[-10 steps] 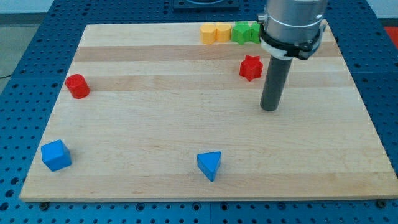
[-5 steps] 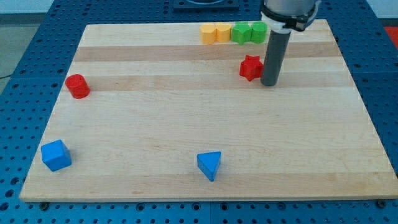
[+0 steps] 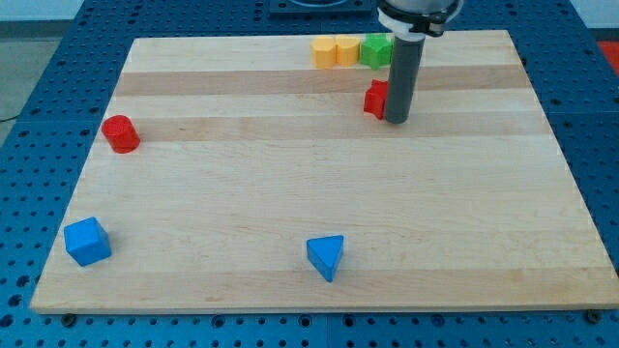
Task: Slide the red star into the bottom side of the green star
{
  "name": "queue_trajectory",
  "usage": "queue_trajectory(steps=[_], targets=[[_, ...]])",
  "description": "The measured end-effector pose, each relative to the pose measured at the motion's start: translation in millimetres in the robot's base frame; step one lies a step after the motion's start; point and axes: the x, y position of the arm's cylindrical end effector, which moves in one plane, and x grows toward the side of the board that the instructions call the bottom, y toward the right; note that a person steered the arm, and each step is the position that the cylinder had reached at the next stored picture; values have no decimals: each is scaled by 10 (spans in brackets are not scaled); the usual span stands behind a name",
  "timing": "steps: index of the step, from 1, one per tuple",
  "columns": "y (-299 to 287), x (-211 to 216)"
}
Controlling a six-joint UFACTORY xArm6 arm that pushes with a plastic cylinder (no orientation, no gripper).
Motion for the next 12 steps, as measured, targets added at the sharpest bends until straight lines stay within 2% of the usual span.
queue_trajectory(steps=[4, 6, 8, 12], targets=[[-241, -23], [-177, -284], [-392, -392], [-381, -683]])
